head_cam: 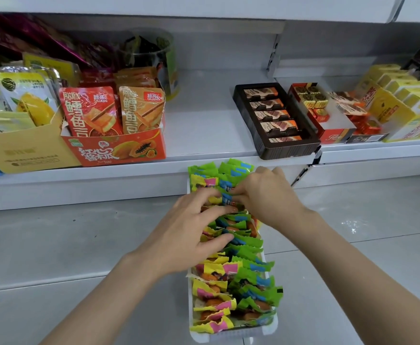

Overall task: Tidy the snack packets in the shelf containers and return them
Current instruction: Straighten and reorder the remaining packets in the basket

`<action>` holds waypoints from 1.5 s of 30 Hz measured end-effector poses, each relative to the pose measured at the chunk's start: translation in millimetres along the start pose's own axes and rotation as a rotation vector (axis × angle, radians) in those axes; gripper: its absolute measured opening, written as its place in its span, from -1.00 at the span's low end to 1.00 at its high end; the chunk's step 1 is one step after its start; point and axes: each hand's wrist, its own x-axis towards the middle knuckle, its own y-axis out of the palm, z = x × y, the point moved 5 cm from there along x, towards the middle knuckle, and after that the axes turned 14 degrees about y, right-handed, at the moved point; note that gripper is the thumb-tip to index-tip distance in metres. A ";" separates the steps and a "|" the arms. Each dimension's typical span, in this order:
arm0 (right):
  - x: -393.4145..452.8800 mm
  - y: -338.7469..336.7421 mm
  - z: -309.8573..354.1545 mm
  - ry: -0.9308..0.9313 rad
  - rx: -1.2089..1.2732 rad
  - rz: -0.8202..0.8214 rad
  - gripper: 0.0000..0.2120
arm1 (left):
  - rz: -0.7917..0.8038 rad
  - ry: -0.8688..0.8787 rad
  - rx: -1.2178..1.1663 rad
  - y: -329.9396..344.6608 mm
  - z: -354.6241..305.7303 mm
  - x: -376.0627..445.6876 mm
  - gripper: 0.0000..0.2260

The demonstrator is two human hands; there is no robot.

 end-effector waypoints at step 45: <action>-44.3 -104.8 -117.0 0.340 1.530 -0.272 -0.93 | -0.087 -0.180 -0.288 -9.6 0.6 20.0 -0.37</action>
